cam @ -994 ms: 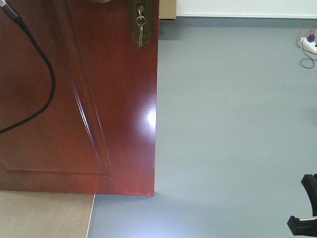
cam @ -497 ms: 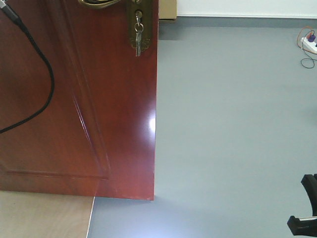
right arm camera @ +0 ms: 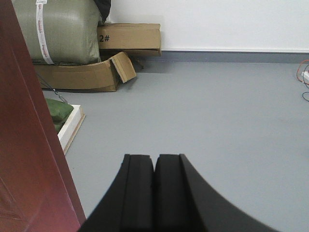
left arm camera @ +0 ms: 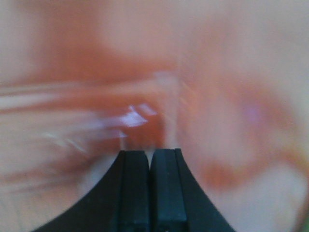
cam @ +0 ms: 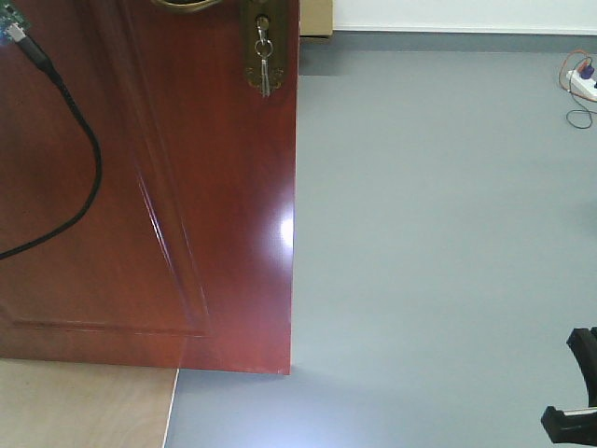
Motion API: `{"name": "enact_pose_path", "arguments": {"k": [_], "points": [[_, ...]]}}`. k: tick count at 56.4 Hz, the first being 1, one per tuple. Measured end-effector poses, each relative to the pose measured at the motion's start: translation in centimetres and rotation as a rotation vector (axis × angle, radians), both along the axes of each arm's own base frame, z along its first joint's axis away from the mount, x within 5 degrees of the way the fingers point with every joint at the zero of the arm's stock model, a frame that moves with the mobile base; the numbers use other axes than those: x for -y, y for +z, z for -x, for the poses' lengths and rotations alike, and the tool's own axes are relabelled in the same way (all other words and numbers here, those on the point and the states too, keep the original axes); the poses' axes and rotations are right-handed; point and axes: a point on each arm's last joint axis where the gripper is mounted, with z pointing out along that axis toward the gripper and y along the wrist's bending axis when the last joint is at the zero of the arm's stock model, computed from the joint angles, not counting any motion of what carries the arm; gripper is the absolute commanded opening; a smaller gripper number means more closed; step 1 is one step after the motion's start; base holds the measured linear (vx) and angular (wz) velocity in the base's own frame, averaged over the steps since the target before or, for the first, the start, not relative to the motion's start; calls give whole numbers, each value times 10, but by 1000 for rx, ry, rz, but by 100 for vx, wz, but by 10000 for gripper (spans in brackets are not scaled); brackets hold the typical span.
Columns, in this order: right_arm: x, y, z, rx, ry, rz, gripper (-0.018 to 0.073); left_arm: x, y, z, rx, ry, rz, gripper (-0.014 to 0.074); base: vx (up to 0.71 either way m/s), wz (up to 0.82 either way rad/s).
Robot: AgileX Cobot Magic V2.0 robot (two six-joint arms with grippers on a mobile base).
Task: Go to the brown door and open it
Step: 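Keep swinging the door wider with the left gripper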
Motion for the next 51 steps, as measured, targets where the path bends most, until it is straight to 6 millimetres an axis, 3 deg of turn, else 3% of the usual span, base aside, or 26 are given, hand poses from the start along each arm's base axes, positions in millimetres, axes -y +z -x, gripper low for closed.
{"name": "enact_pose_path", "arguments": {"k": [22,39,51], "points": [[0,0,0,0,0,0,0,-17,6,1,-26,201,156,67,0,0],[0,0,0,0,0,0,0,-19,10,1,6,226,235,67,0,0],[0,0,0,0,0,0,0,-24,1,34,17,224,121,67,0,0]]}}
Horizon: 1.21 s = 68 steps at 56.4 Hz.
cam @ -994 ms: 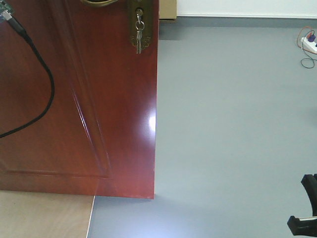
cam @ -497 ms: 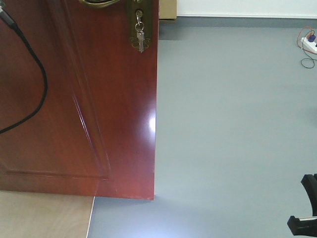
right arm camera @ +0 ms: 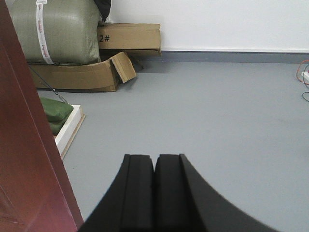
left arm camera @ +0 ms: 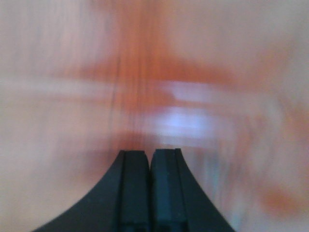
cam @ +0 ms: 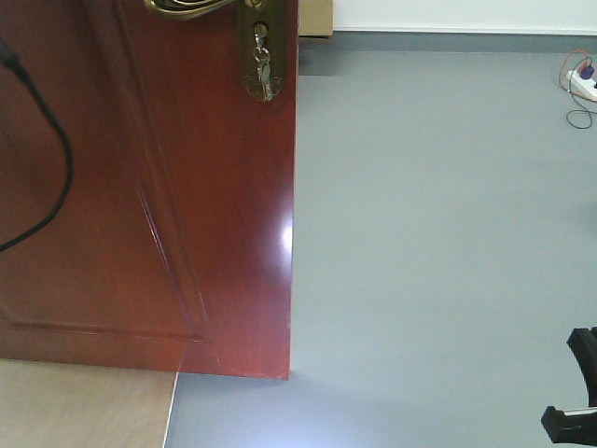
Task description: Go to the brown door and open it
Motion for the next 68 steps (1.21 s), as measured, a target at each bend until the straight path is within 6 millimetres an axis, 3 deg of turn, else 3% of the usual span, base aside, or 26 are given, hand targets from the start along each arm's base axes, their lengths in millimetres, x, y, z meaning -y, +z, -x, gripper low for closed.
{"name": "enact_pose_path", "arguments": {"k": [14,39,49,68], "points": [[0,0,0,0,0,0,0,-10,-43,76,57,-15,-103,67,0,0],[0,0,0,0,0,0,0,-27,-176,216,187,-24,-101,67,0,0],[0,0,0,0,0,0,0,-31,-212,241,231,-20,-96,67,0,0],[0,0,0,0,0,0,0,-33,-222,251,191,-10,-105,67,0,0]]}}
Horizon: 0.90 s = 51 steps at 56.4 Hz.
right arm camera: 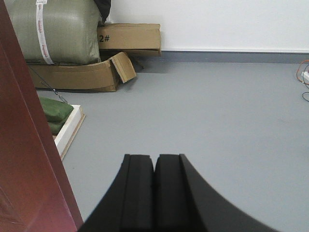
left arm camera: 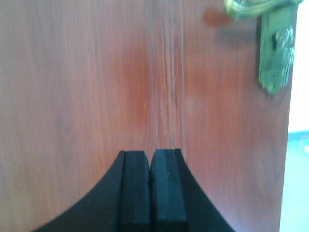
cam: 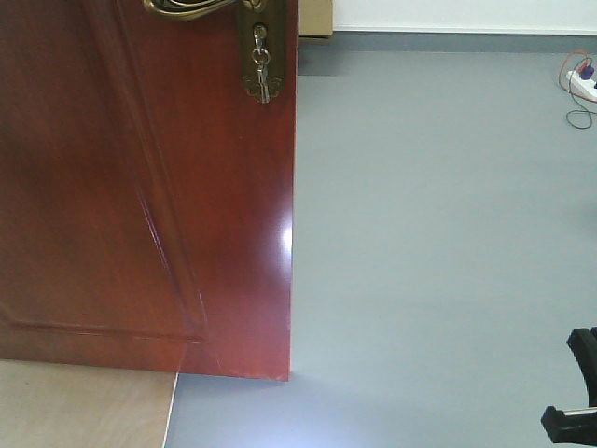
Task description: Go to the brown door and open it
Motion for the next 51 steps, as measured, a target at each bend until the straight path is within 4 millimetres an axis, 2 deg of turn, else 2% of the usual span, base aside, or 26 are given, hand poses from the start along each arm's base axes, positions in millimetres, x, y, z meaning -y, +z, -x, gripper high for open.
{"name": "enact_pose_path", "arguments": {"k": [12,51], "points": [[0,0,0,0,0,0,0,-1,3,5,59,0,8,67,0,0],[0,0,0,0,0,0,0,-1,2,5,38,1,6,67,0,0]]}}
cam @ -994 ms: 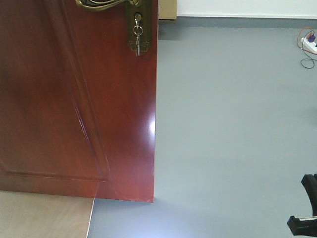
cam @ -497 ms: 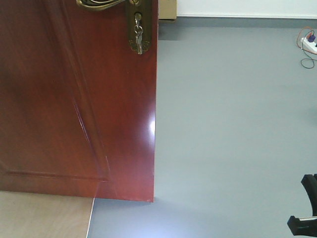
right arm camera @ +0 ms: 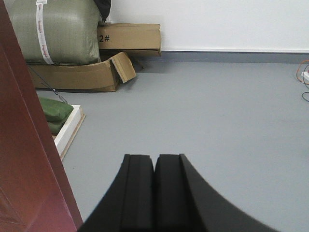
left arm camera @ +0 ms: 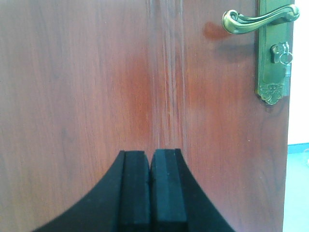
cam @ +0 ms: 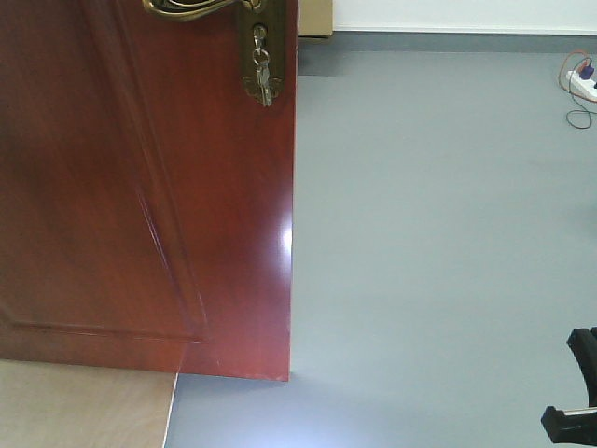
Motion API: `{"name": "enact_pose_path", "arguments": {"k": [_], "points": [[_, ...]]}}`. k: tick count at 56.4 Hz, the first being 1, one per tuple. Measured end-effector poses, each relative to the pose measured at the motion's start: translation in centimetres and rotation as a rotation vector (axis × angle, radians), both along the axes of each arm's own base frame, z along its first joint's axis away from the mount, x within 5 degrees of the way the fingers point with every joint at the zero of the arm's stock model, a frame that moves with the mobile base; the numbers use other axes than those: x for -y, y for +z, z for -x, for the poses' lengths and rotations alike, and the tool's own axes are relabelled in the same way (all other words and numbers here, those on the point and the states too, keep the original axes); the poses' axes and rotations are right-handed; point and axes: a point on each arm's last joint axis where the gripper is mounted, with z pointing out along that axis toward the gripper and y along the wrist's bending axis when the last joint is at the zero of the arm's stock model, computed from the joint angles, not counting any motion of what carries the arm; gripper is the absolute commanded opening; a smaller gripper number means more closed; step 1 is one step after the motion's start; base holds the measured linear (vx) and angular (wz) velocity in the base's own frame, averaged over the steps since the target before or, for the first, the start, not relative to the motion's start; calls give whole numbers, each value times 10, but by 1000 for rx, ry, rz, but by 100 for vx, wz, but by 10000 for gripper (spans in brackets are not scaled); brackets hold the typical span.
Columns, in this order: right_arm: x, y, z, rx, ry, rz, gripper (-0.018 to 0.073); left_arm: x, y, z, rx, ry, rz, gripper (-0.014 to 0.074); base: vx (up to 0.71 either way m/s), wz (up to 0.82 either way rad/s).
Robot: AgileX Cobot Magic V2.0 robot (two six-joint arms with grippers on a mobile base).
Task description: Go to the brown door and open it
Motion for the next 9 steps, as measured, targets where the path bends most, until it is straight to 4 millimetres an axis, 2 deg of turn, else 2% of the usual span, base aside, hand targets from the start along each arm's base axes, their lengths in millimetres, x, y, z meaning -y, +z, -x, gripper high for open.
{"name": "enact_pose_path", "arguments": {"k": [9], "points": [[0,0,0,0,0,0,0,0,0,0,0,0,0,67,0,0]]}}
